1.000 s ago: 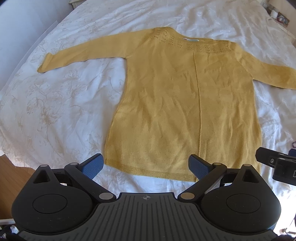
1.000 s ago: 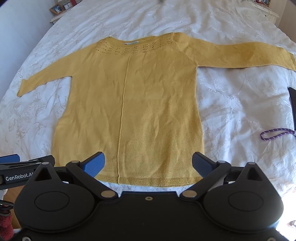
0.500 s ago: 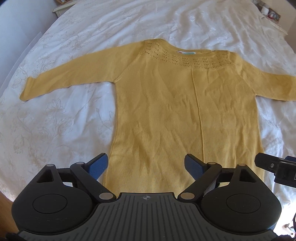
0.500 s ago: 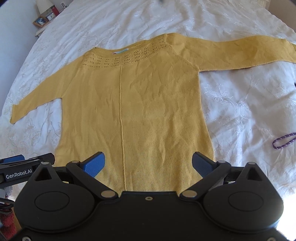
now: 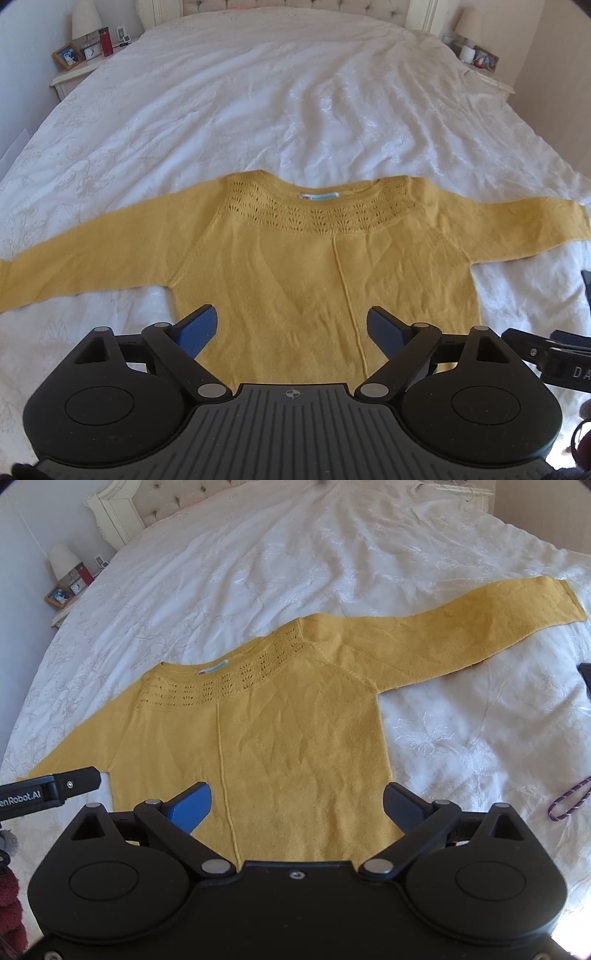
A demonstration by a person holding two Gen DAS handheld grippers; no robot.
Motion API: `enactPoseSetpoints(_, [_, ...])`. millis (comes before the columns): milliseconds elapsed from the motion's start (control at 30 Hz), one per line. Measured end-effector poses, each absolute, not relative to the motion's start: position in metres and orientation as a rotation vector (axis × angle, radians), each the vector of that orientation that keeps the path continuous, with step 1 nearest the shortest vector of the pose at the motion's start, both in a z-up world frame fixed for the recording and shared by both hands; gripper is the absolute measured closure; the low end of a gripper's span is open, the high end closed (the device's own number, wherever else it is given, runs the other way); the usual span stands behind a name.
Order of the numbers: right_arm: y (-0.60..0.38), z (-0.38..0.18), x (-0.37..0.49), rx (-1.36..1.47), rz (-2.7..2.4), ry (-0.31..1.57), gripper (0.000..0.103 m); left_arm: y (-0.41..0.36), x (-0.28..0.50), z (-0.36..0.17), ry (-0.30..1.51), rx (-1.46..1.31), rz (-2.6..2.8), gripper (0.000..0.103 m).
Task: Fold small clothes
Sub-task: 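Move the right tool to a sleeve cuff and close on it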
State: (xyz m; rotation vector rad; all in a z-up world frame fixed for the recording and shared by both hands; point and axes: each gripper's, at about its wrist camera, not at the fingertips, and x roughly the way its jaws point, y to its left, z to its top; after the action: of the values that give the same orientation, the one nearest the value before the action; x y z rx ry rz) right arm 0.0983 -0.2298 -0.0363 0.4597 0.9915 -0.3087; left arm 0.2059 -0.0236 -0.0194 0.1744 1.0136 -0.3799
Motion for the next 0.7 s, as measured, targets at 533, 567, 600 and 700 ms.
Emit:
enactPoseSetpoints(533, [-0.370, -0.030, 0.114, 0.210, -0.403, 0.830, 0.004, -0.082, 0.182, -0.007, 0.908, 0.214, -0.203, 0.014])
enactPoseSetpoints(567, [-0.383, -0.028, 0.114, 0.198, -0.416, 0.805, 0.002, -0.090, 0.182, -0.008, 0.925, 0.209, -0.199, 0.014])
enactPoseSetpoints(600, [-0.397, -0.027, 0.114, 0.186, -0.434, 0.791, 0.001, -0.096, 0.181, -0.008, 0.939, 0.197, -0.198, 0.014])
enactPoseSetpoints(700, [-0.439, -0.034, 0.124, 0.126, -0.500, 0.843, 0.001, -0.116, 0.177, -0.010, 0.961, 0.165, -0.188, 0.014])
